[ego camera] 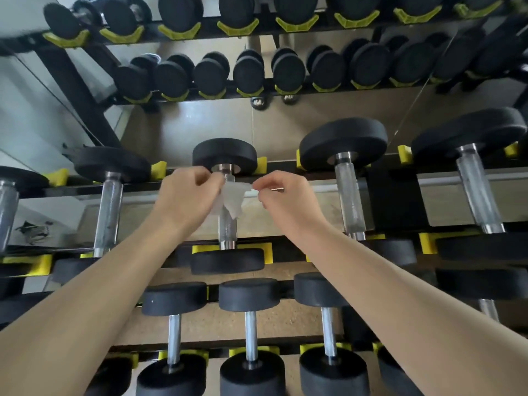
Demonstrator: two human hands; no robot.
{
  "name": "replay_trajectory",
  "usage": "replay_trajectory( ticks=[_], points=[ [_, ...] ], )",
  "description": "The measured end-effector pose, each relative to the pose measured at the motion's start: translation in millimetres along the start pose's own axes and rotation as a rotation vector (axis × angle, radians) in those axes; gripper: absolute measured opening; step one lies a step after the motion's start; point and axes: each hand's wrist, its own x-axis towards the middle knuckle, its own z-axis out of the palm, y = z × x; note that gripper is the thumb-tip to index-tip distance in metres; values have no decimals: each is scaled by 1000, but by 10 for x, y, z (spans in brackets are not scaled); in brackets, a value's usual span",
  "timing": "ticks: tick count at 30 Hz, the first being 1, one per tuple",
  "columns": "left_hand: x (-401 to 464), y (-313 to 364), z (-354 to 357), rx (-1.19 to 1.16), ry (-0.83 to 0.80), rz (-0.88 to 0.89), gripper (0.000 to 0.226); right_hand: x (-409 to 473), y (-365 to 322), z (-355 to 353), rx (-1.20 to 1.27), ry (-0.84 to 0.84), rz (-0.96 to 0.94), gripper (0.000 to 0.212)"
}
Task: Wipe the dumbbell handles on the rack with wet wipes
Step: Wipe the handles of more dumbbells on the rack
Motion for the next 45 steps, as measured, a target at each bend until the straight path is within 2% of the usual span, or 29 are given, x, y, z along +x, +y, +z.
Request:
replay_trajectory(
  ticks=[2, 5, 8, 9, 11, 14, 16, 18, 19, 21, 23, 25, 31, 33, 34, 36, 37, 42, 45],
  points=[
    [12, -202, 79, 128, -24, -38, 39, 23, 10, 152, -19, -3, -21, 24],
    [26, -392, 215, 273, -89, -52, 52, 55, 51, 329, -67, 25, -3, 26],
    [63, -417, 331, 550, -142, 201, 19, 127, 129, 436, -45, 93, 76, 25],
    [100, -419, 365, 599, -119, 254, 20, 146, 150, 480, -18, 99, 124, 25],
    [117, -396, 406, 658, -81, 287, 31, 116, 195, 551, 32, 86, 196, 25],
    [87, -435, 414, 772, -114, 309, 47, -50, 301, 649, 66, 110, 182, 30],
    [107, -496, 358, 732, -149, 334, 40, -146, 337, 733, 46, 148, 152, 35],
    [105, -571, 293, 619, -213, 336, 18, -144, 367, 819, 23, 220, 108, 34],
    [102, -605, 255, 531, -278, 317, 23, -117, 380, 842, 19, 262, 94, 35],
    [29, -633, 177, 347, -429, 175, 46, -78, 396, 861, 19, 317, 88, 34],
    [-17, -632, 92, 312, -556, 104, 49, -70, 419, 857, 4, 317, 95, 34],
    [31, -609, 34, 327, -591, 85, 49, -81, 430, 851, -3, 307, 92, 33],
    [191, -491, 89, -185, -245, -71, 43, -93, 438, 848, -4, 309, 104, 35],
    [216, -440, 95, -411, -126, -128, 36, -90, 440, 847, -10, 302, 104, 35],
    [228, -430, 95, -451, -75, -118, 28, -90, 440, 852, -12, 301, 106, 35],
    [202, -399, 126, -307, -13, -22, 10, -85, 442, 864, -20, 308, 112, 34],
    [180, -407, 165, -222, -2, 17, 9, -82, 441, 869, -23, 313, 115, 34],
    [120, -530, 361, 13, -51, 44, 34, -78, 450, 882, -19, 332, 106, 34],
    [73, -635, 356, 19, -91, 201, 44, -76, 433, 884, -17, 339, 107, 34]
  ],
)
